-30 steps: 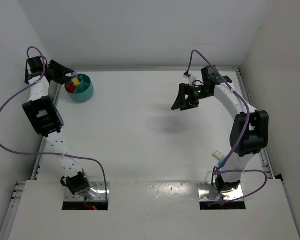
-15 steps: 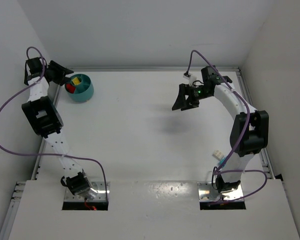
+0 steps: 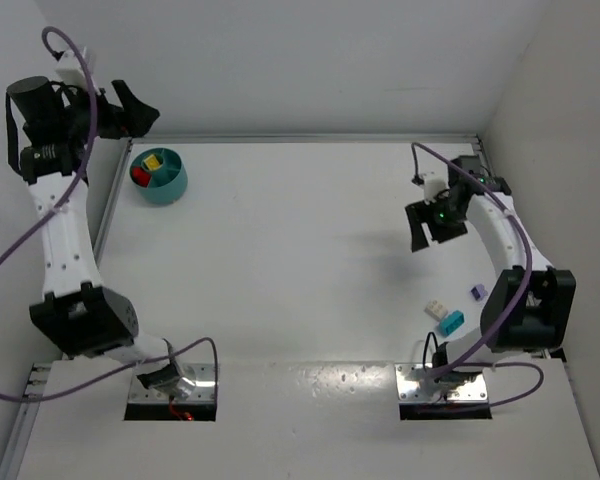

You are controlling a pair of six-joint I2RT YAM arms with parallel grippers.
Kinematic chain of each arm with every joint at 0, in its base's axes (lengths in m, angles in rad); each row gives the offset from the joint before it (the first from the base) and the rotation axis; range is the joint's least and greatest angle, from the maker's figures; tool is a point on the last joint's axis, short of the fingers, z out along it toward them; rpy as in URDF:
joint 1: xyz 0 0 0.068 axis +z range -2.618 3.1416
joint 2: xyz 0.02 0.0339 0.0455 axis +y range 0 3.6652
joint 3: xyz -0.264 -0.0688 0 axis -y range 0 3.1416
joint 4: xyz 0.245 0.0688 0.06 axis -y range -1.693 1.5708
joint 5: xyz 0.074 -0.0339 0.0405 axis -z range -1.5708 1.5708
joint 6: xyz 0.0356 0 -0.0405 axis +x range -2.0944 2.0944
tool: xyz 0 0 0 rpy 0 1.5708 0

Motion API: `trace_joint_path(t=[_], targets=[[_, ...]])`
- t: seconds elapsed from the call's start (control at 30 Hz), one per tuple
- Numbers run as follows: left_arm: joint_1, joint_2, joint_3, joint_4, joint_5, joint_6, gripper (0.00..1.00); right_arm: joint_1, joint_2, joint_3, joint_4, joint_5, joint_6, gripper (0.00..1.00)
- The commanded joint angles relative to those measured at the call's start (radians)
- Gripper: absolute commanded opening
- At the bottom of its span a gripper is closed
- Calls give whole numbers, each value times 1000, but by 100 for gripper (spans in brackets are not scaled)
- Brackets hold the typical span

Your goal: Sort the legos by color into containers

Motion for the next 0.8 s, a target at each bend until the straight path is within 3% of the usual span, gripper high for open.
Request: trace_joint_path(t=[0.0, 0.2, 0.4, 0.77], targets=[[-71, -128, -74, -136, 46, 253, 100, -115, -88, -123, -30, 273, -115, 72], [-217, -225, -121, -284, 1, 316, 100, -354, -214, -282, 49, 363, -254, 68], [-342, -255, -135, -302, -44, 305, 100, -515, -150, -325, 121, 256, -342, 61], [-499, -275, -143, -313, -170, 270, 100, -571, -3, -352, 188, 112, -396, 63]])
